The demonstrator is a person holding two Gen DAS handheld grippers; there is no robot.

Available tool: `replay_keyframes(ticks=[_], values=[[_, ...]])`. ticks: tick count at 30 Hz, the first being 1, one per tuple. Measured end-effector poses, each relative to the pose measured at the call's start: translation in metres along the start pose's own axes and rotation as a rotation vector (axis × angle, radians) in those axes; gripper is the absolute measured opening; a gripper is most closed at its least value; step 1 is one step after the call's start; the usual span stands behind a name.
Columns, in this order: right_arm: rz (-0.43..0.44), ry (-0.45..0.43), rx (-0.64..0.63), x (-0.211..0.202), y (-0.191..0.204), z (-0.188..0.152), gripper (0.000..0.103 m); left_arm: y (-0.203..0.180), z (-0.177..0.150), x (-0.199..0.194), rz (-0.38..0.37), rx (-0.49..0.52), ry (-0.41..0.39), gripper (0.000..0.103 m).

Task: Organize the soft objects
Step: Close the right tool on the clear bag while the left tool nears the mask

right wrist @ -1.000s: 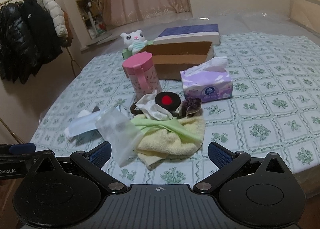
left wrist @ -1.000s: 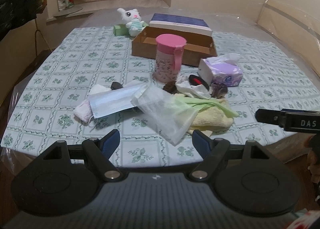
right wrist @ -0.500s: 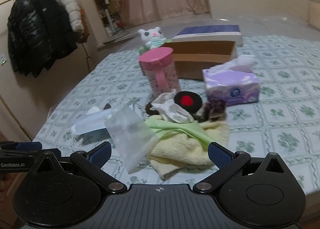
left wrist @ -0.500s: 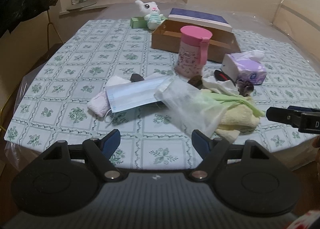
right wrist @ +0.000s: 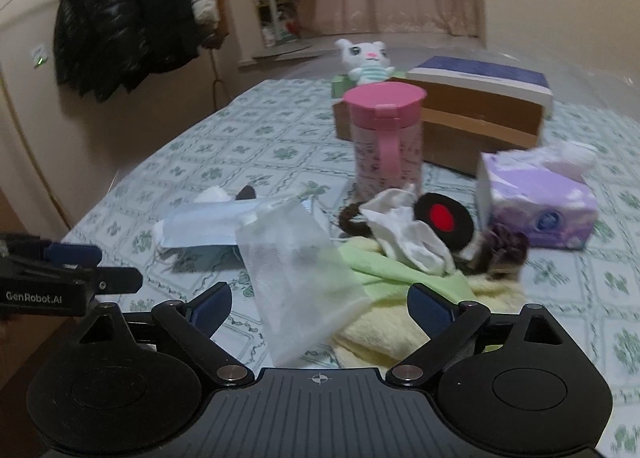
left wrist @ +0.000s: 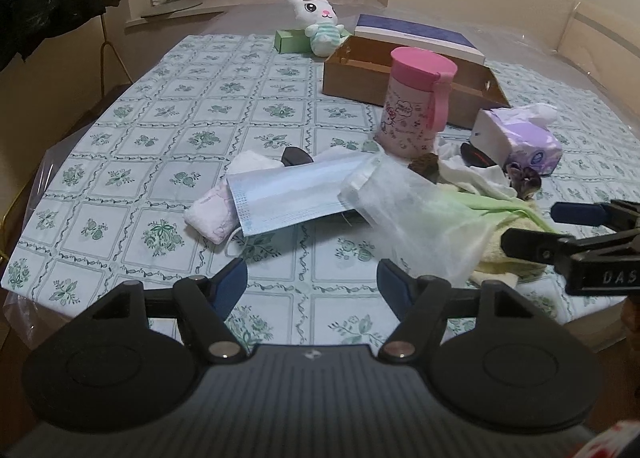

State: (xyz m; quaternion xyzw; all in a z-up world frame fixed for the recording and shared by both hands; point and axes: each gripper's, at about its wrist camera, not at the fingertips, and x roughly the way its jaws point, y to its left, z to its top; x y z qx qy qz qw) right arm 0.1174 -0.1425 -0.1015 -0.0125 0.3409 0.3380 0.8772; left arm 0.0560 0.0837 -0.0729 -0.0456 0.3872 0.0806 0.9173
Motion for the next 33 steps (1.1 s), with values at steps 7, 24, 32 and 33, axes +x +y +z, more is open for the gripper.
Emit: replay_keyframes(ticks=[7,24,32,33], values=[[0.021,0.010,-0.136,0.036,0.015,0.003,0.091,0.005,0.001,0.023,0.006,0.007,0.008,0.069],[0.002,0.053,-0.289,0.108,0.031,0.004,0.091,0.020,-0.005,0.071,0.040,0.033,0.068,0.069],[-0.038,0.048,-0.375,0.119,0.032,0.003,0.046,0.020,-0.003,0.074,0.064,0.069,0.063,0.068],[-0.039,0.042,-0.373,0.119,0.030,0.003,0.034,0.020,-0.003,0.074,0.066,0.075,0.060,0.068]])
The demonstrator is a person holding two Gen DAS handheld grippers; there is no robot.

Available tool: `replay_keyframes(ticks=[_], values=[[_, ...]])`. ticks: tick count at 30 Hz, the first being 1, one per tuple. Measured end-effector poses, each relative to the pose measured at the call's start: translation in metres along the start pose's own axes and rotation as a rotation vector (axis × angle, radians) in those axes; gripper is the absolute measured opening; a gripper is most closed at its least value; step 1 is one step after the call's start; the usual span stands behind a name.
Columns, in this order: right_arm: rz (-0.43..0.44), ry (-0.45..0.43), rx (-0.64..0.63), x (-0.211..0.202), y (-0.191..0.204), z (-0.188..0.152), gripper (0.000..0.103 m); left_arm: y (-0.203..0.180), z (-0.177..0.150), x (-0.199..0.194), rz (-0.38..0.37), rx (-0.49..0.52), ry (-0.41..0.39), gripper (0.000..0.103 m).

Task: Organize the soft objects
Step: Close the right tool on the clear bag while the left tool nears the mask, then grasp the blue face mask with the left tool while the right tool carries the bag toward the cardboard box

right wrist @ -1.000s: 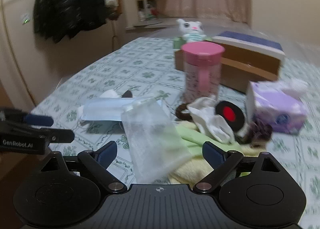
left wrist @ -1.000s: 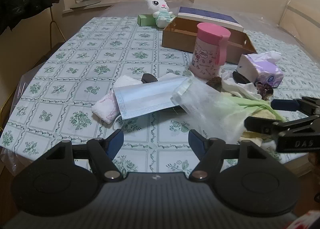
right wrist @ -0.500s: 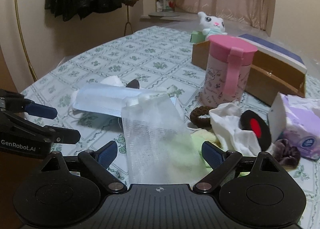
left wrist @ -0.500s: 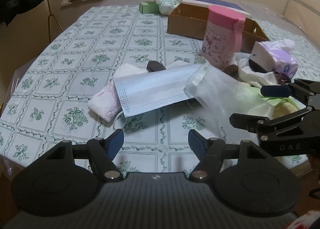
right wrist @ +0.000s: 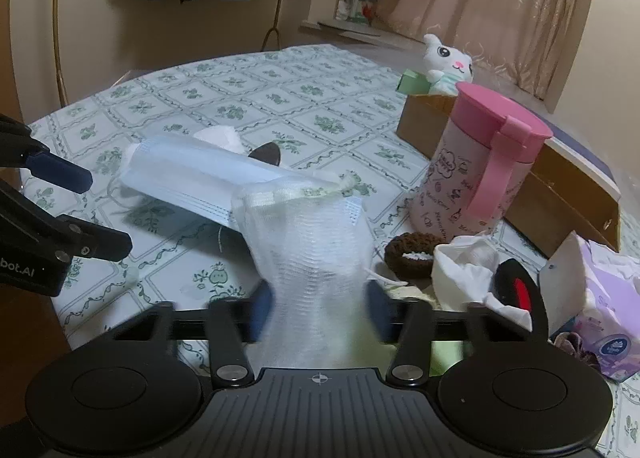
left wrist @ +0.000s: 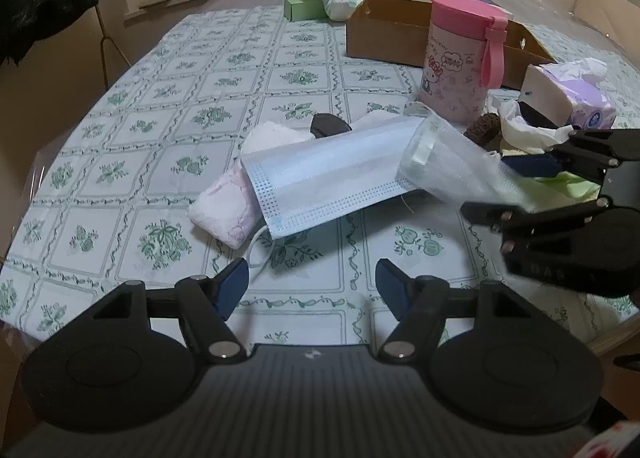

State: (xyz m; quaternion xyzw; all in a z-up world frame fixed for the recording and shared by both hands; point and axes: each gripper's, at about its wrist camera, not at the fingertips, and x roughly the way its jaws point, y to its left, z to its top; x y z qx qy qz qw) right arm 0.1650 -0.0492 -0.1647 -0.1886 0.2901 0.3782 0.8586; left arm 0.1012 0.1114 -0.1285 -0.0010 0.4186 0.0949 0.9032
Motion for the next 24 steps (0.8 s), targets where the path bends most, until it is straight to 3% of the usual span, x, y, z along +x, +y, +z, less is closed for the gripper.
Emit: replay_keyframes(ticks=[1,3,6,13,17,24], values=[[-0.005,-0.002,0.004,0.000,-0.003,0.000,0.023,0.000,0.000,0.000,0.003,0.006,-0.003,0.068],[-0.013,-0.015,0.018,-0.005,-0.007,-0.001,0.011,-0.001,0.001,-0.001,0.011,0.021,-0.010,0.067],[-0.012,-0.053,0.060,-0.017,-0.016,0.000,0.004,-0.004,0.003,-0.002,0.025,0.050,-0.022,0.067],[-0.046,-0.102,0.142,-0.045,-0.038,0.004,0.003,-0.016,0.006,0.002,0.058,0.147,-0.056,0.066],[-0.060,-0.100,0.195,-0.058,-0.050,-0.002,0.003,-0.029,0.006,0.011,0.127,0.271,-0.100,0.066],[-0.074,-0.083,0.242,-0.070,-0.059,-0.016,0.003,-0.045,0.001,0.033,0.215,0.466,-0.136,0.051]])
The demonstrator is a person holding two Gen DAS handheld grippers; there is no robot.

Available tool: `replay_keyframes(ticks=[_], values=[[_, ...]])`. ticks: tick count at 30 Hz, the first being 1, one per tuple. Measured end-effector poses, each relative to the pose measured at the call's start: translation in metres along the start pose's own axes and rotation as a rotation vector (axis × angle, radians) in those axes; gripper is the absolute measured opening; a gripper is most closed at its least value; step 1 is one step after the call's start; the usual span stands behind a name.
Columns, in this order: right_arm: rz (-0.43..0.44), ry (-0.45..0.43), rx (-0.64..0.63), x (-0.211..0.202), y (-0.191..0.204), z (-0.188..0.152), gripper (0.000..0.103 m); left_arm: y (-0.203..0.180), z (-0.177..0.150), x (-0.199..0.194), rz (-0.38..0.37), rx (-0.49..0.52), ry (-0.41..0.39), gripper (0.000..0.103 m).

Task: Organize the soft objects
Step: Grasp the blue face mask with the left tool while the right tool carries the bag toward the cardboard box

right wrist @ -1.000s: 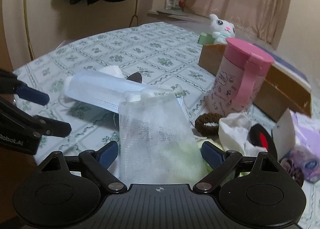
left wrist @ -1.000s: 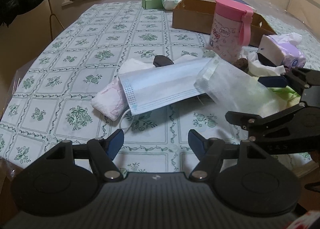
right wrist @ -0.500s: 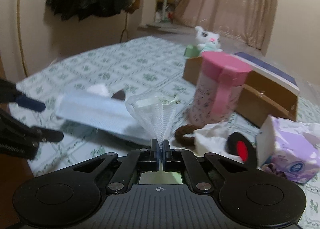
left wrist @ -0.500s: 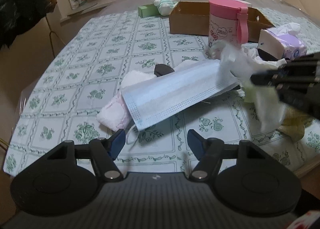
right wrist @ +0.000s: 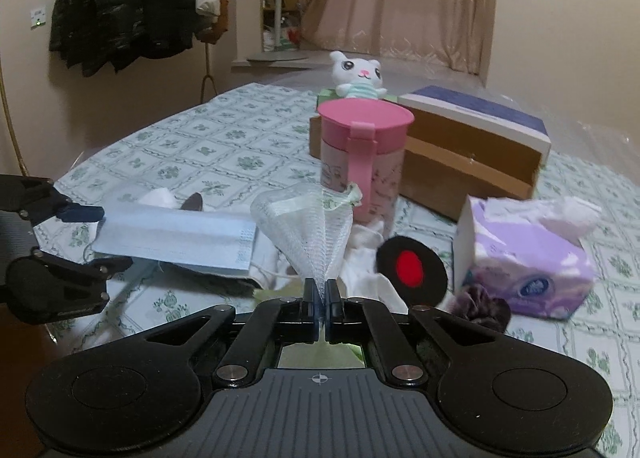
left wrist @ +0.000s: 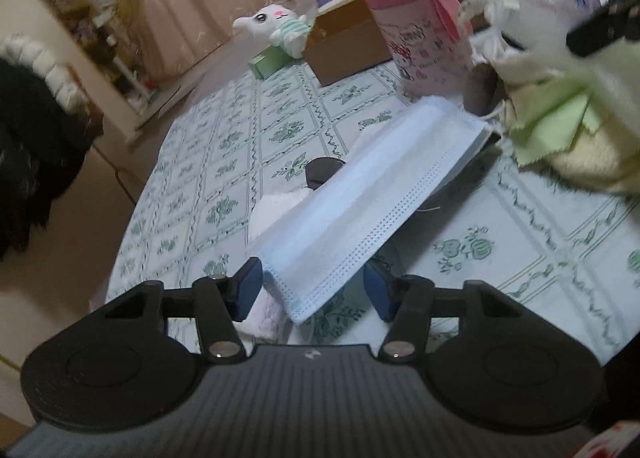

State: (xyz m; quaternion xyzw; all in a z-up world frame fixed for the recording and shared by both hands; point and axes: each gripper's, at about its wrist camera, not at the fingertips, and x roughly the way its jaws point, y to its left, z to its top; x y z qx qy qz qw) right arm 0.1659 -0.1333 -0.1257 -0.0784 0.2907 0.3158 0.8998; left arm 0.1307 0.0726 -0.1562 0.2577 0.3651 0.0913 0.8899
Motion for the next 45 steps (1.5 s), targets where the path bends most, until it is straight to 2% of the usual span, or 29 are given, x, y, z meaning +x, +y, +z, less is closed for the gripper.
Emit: replay_keyframes(ticks=[5,7,9,12,19,35,45], values=[[-0.012,0.003,0.011,-0.006,-0.003,-0.004,0.003,-0.003,0.001,0.004,0.013,0.053,-0.013,0.026],[-0.015,0.000,0.013,-0.008,-0.004,-0.005,0.003,-0.001,0.001,0.003,0.000,0.048,-0.018,0.009],[-0.016,-0.002,0.015,-0.010,-0.004,-0.006,0.003,0.000,0.001,0.001,-0.004,0.048,-0.027,0.003],[-0.018,-0.009,0.015,-0.015,-0.004,-0.005,0.003,0.000,0.002,-0.004,0.019,0.070,-0.060,0.003],[-0.026,-0.041,0.024,-0.030,-0.006,-0.002,0.003,0.010,0.008,-0.027,0.051,0.050,-0.112,0.003],[-0.006,-0.159,0.076,-0.092,-0.029,0.008,0.003,0.042,0.038,-0.096,0.115,-0.011,-0.181,0.003],[-0.020,-0.181,0.057,-0.112,-0.038,0.019,0.003,0.063,0.064,-0.120,0.117,-0.049,-0.260,0.003]])
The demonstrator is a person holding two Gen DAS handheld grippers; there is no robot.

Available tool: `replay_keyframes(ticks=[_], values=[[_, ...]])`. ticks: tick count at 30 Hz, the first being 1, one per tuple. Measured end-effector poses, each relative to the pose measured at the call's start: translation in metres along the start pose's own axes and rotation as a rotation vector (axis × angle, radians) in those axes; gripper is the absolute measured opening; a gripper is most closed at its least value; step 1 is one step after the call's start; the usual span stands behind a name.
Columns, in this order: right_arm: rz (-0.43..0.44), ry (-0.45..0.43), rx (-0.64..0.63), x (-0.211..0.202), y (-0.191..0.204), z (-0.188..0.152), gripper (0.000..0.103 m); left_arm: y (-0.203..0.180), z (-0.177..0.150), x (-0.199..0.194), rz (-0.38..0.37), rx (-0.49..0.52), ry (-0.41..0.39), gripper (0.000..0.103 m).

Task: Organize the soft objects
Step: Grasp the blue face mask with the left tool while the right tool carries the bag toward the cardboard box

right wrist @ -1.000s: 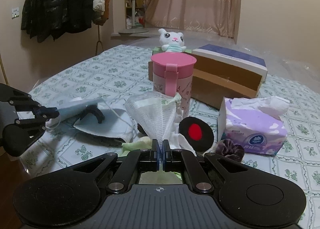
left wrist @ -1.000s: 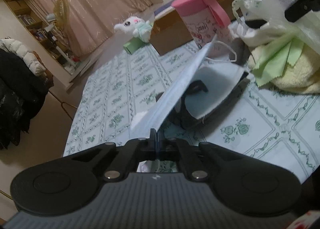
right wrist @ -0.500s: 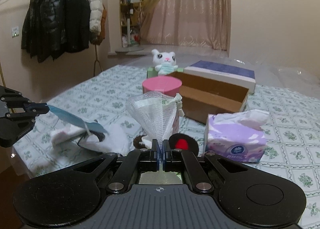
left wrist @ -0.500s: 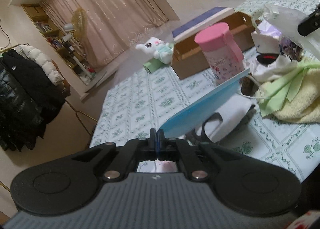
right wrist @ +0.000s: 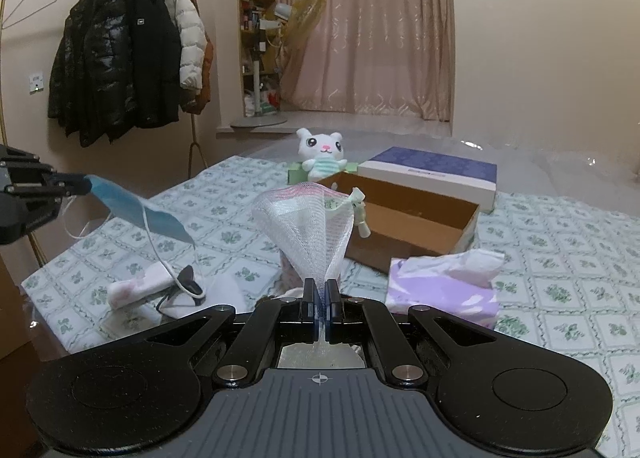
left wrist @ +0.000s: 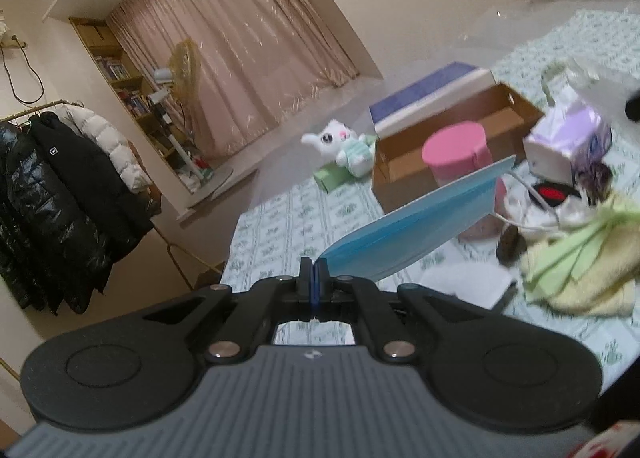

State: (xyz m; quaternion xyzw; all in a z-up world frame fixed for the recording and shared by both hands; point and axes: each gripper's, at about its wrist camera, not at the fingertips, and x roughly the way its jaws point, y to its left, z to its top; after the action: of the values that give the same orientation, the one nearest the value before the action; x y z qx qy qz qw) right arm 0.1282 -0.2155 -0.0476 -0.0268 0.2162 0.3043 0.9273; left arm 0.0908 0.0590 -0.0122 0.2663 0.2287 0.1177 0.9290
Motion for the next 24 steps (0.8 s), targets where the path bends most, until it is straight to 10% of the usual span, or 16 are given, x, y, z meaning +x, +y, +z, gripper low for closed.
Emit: replay_keyframes(ticks=[24], values=[[-0.006,0.002,-0.086,0.112,-0.068,0.096,0.003,0.022,0.109,0.131,-0.048,-0.014,-0.145,0.003]])
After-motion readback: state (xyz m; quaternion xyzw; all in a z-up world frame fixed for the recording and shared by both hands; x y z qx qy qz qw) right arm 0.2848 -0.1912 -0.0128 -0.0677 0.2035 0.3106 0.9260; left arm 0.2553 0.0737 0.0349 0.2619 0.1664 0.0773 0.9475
